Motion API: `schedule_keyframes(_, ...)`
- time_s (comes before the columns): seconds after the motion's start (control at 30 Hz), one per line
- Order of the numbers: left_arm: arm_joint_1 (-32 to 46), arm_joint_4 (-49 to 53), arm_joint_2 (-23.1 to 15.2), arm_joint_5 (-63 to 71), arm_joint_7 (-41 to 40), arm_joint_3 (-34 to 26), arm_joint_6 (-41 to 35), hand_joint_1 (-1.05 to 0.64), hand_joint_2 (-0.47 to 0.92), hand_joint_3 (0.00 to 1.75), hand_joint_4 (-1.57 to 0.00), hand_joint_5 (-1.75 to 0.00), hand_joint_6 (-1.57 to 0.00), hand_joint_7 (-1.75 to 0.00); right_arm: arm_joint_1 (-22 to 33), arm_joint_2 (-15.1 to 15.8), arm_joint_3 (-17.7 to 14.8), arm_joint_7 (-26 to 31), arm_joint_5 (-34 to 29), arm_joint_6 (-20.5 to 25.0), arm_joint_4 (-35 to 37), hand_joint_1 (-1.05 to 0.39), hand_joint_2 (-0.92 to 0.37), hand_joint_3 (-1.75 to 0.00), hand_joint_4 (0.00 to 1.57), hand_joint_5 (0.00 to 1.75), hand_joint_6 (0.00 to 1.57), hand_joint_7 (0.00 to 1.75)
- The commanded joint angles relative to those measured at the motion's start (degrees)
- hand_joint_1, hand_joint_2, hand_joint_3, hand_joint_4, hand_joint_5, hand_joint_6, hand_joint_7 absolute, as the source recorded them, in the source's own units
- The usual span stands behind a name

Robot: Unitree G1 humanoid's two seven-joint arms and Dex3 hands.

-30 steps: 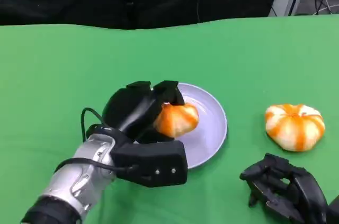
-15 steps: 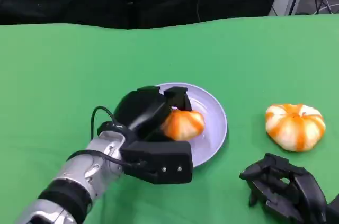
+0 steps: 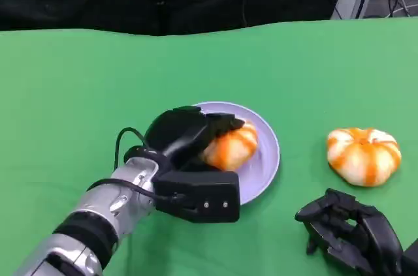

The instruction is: Grasp the bread from the table and place it into the plate.

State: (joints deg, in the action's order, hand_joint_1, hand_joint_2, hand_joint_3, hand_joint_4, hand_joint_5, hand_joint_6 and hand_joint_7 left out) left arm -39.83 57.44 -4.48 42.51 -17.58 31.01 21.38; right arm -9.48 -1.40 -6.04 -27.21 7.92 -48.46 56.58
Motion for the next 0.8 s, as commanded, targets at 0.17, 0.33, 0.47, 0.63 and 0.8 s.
schedule_keyframes(0.17, -0.23, -2.12, -2.52, -1.24, 2.71, -0.61, -0.44, -0.85, 0.92, 0.30, -0.44, 0.00, -0.37, 0.00, -0.02, 0.80, -0.46, -0.14, 0.54, 0.05, 0.16, -0.28, -0.92, -0.40, 0.70, 1.72, 0.85, 1.00)
schedule_keyframes(0.33, 0.44, -4.93, -3.64, -3.32, 5.91, -1.63, -0.87, -0.93, 0.92, 0.48, -0.30, 0.00, -0.28, 0.00, 0.04, 0.82, -0.63, -0.65, 0.97, 0.21, 0.04, -0.26, -0.92, -0.40, 0.70, 1.70, 0.85, 1.00)
schedule_keyframes(0.47, 1.37, -7.87, -5.07, -4.13, 7.88, -2.28, -1.16, -0.97, 0.92, 0.60, -0.21, 0.00, -0.23, 0.00, 0.12, 0.84, -0.71, -0.96, 1.06, 0.05, 0.16, -0.26, -0.92, -0.41, 0.69, 1.71, 0.84, 1.00)
schedule_keyframes(0.63, 2.64, -11.12, -6.64, -5.81, 10.29, -3.31, -1.11, -0.99, 0.92, 0.67, -0.15, 0.00, -0.19, 0.00, 0.16, 0.81, -0.70, -0.97, 1.03, 0.15, 0.20, -0.26, -0.92, -0.42, 0.69, 1.69, 0.84, 0.99)
schedule_keyframes(0.8, 4.67, -14.12, -7.32, -10.78, 14.57, -6.10, 0.61, -1.00, 0.92, 0.70, -0.14, 0.00, -0.20, 0.00, 0.06, 0.92, -0.76, -1.64, 1.49, 0.41, 0.30, -0.26, -0.92, -0.42, 0.68, 1.69, 0.84, 1.00)
